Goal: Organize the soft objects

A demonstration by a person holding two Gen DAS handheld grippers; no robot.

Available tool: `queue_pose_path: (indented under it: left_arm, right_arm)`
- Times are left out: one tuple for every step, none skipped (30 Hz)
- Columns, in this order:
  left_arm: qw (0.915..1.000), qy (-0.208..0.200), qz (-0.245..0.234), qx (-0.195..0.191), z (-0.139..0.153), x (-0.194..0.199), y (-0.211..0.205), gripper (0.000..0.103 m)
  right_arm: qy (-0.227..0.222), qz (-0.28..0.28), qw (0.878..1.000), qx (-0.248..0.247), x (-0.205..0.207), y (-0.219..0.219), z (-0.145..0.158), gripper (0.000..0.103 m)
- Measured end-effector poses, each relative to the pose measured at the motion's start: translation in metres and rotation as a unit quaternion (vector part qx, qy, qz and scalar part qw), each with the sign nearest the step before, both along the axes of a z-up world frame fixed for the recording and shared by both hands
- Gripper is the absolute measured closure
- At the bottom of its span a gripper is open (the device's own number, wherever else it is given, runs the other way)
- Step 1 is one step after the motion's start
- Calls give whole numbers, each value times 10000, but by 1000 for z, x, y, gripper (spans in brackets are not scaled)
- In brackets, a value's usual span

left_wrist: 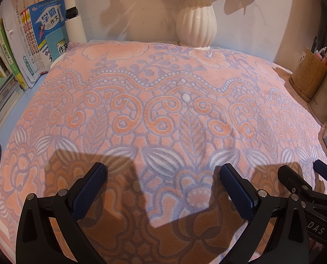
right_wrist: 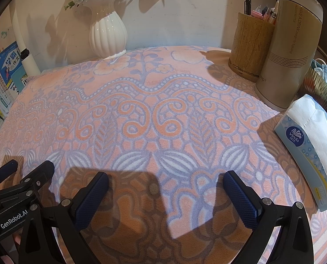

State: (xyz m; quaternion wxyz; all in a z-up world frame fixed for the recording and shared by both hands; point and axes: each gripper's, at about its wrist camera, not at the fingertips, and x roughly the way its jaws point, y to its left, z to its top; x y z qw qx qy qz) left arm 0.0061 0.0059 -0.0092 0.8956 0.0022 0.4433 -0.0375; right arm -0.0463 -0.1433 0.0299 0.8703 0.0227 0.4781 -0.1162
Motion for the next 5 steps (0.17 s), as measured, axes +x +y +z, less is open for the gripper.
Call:
queue_pose_path:
  left_arm:
    - [10000, 0, 8, -2, 0, 0, 0, 0]
    - [10000, 0, 10, 4, 0, 0, 0, 0]
    - [10000, 0, 10, 0, 0, 0, 0, 0]
    - [10000, 1, 10, -5, 0, 0, 0, 0]
    - [10000, 1, 10, 1, 0, 0, 0, 0]
  right_arm:
    - [0, 0, 10000, 0, 0, 0, 0, 0]
    - [-1, 1, 10000, -1, 0, 1, 0, 0]
    - [-1, 1, 10000, -1, 0, 0, 0, 0]
    - [-2, 1, 10000, -1, 0, 1, 0, 0]
    - [-2, 1, 10000, -1, 0, 0, 0, 0]
